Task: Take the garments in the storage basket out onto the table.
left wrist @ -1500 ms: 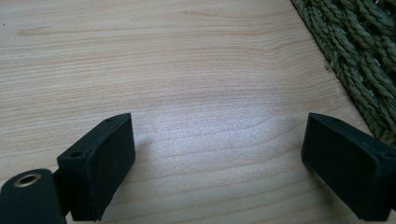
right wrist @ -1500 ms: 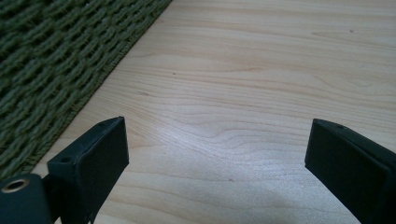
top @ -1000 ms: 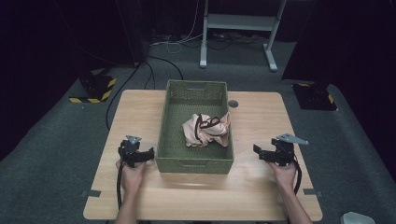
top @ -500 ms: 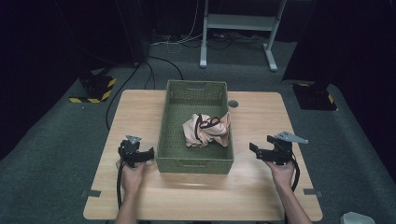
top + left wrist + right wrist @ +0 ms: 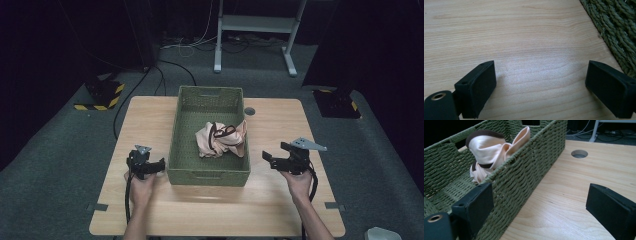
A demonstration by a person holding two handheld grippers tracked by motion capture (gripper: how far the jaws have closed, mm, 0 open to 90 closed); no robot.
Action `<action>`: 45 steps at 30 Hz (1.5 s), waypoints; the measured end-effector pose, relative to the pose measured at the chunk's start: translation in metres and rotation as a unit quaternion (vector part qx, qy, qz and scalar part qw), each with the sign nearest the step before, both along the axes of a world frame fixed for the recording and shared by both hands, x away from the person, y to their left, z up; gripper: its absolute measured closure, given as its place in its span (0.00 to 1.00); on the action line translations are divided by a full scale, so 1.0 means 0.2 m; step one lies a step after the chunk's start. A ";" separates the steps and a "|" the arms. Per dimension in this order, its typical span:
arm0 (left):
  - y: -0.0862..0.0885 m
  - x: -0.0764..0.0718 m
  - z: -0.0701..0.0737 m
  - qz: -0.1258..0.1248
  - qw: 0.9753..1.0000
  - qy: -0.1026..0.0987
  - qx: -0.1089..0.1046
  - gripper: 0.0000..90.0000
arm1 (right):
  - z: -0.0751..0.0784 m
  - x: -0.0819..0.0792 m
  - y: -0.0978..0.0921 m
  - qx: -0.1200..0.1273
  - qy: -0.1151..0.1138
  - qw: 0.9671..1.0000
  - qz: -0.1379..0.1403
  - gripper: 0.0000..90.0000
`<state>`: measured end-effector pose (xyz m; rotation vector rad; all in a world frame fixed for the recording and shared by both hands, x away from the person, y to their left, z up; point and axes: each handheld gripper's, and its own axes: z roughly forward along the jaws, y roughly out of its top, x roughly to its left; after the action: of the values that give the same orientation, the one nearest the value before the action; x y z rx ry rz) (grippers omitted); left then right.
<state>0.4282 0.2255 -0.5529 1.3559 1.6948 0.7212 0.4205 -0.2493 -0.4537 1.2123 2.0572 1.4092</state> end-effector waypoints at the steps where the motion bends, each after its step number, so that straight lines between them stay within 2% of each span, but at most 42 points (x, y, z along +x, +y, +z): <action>1: 0.00 0.00 0.00 0.000 1.000 0.000 0.000 0.11 | 0.00 0.00 0.00 0.001 0.000 1.000 0.001 0.08; 17: 0.00 0.00 0.00 0.000 1.000 0.000 0.000 0.11 | 0.05 0.01 0.07 0.004 -0.009 1.000 0.019 0.09; 45: 0.00 0.00 0.00 -0.001 1.000 0.001 0.000 0.11 | 0.13 0.08 0.25 -0.005 -0.022 0.998 0.056 0.10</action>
<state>0.4281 0.2256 -0.5528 1.3579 1.6946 0.7207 0.4355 -0.1990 -0.4275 1.0670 2.1290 1.4594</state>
